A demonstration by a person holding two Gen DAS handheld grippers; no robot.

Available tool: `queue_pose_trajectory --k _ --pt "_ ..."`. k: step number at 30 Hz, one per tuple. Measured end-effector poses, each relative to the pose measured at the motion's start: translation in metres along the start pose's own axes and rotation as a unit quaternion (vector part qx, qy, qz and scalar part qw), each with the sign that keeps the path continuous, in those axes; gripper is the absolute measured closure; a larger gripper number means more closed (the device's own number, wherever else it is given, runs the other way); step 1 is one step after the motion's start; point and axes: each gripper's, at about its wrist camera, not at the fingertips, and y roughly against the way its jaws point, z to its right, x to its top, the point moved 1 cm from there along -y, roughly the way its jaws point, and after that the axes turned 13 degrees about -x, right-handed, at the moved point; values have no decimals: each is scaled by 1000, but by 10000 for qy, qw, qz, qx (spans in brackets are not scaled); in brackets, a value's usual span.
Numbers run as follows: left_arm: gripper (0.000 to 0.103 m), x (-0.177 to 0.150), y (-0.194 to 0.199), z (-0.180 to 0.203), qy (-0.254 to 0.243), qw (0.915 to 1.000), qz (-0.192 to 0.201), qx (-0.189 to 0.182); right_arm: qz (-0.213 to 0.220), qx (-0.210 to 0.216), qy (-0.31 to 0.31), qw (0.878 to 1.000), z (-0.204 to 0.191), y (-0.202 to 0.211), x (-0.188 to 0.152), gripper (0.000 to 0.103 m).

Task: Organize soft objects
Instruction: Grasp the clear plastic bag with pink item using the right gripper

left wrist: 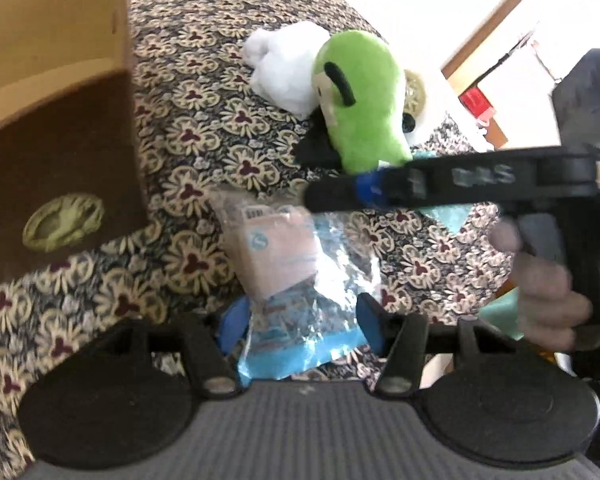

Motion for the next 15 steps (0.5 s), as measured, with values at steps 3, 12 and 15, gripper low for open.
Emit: queue_pose_trajectory --k 3,12,15 --pt "45 4 -6 -1 -60 9999 -102 68 -20 -52 -125 9999 10 8 -5 86" --pt "45 14 -16 -1 -191 9997 -113 132 -357 -192 -431 9982 29 0 -22 85" --pt "45 16 -19 1 -253 9995 -93 181 -443 -107 -616 9971 35 -4 -24 82"
